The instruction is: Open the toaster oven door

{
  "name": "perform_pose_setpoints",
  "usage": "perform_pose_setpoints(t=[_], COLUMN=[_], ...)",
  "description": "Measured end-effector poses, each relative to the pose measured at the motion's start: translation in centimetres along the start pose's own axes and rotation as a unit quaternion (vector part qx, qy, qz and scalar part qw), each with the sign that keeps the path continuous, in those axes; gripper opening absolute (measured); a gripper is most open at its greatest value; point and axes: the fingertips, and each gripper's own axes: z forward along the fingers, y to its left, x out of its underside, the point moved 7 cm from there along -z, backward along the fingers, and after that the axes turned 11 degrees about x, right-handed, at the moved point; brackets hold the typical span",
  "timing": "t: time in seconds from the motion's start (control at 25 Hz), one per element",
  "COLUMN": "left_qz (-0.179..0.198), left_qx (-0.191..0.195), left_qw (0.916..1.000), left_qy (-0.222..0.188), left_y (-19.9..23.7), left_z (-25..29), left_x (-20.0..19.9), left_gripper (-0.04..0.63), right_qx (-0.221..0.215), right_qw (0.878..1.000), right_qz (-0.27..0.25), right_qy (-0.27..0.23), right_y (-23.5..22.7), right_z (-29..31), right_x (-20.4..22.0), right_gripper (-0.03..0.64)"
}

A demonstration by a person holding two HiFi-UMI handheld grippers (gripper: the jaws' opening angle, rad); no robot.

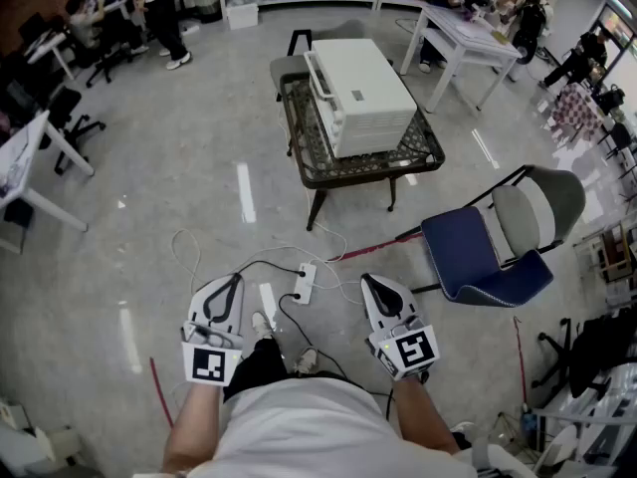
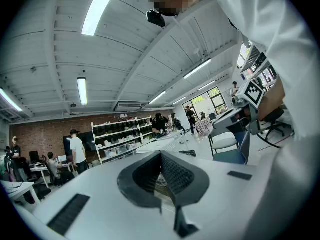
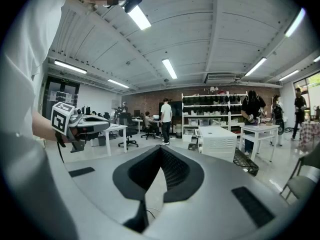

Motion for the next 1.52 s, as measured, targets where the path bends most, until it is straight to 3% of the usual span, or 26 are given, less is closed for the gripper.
perform_pose_setpoints(t=[0.12, 0.4, 0.56, 0.88, 1.04, 1.12, 1.36, 1.52], left_qz=[0.012, -0.001, -0.034, -0.033, -0.086, -0.081, -0.115, -0.128], left_qx=[0.005, 0.01, 0.004, 0.002, 0.003, 0.006, 0.003, 0.013], left_qw=[0.9999, 0.9999, 0.9993, 0.9995, 0.9963, 0.9966, 0.9924, 0.9908], left_qy=[0.005, 0.001, 0.014, 0.002, -0.004, -0.01, -0.043, -0.041], left_y=[0.8, 3.0, 5.1, 13.5, 17.8, 19.6, 21.3, 21.5], left_z=[0.4, 0.8, 0.6, -1.0, -2.3, -2.2, -2.0, -1.0], left_x=[-0.1, 1.1, 3.5, 7.1, 10.3, 11.6, 12.8, 14.2], left_gripper=[0.018, 0.018, 0.018, 0.018, 0.018, 0.018, 0.018, 0.018], right_qx=[-0.001, -0.02, -0.034, -0.028, -0.016, -0.016, -0.011, -0.009], right_qw=[1.0, 1.0, 0.999, 0.999, 1.0, 0.999, 0.998, 0.998], right_qz=[0.003, 0.009, 0.03, 0.004, 0.007, 0.007, -0.024, -0.029], right_qy=[-0.002, 0.006, -0.006, 0.025, 0.023, 0.027, 0.061, 0.062], right_y=[0.3, 2.1, 2.9, 6.8, 9.7, 10.9, 12.5, 12.4], right_z=[0.7, 3.9, 6.7, 14.7, 19.1, 20.7, 21.9, 24.2], right_x=[-0.4, -0.5, -0.8, -2.6, -3.7, -3.9, -4.7, -4.2], right_gripper=[0.023, 0.023, 0.023, 0.023, 0.023, 0.023, 0.023, 0.023])
